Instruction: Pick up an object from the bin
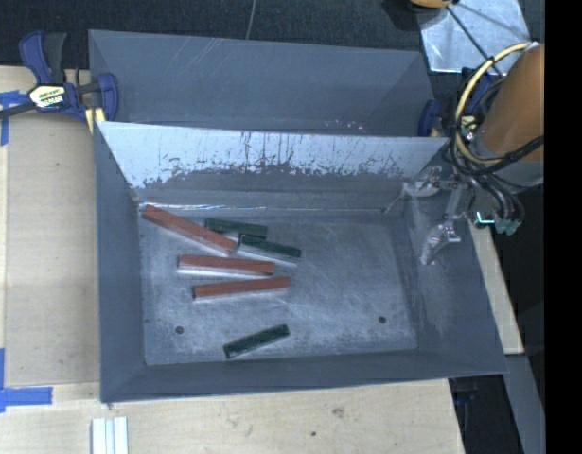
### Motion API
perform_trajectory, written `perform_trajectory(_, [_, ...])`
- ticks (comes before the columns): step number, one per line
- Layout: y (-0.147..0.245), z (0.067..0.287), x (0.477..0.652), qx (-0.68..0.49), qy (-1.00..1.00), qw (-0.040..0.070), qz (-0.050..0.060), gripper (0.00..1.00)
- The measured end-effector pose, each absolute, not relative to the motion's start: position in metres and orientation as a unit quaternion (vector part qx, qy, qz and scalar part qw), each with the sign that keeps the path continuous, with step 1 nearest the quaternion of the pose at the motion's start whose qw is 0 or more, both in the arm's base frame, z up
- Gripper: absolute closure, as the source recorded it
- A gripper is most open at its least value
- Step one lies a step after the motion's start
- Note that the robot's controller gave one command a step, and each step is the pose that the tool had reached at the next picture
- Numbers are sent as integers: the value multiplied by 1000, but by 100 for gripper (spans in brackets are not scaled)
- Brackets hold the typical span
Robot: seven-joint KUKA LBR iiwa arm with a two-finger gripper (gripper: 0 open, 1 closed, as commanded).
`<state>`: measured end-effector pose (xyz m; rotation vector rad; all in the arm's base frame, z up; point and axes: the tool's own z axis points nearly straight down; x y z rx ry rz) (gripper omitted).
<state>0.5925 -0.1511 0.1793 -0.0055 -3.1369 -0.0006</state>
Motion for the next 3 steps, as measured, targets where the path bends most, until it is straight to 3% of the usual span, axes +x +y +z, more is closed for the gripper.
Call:
perform_trajectory(1, [-151,184,594,0,-1000,-2,1,0])
perform_trajectory(2, [-102,148,596,-27,-1000,-4,1,0])
perform_trajectory(3, [-65,128,601,-8,-1000,0,-1,0])
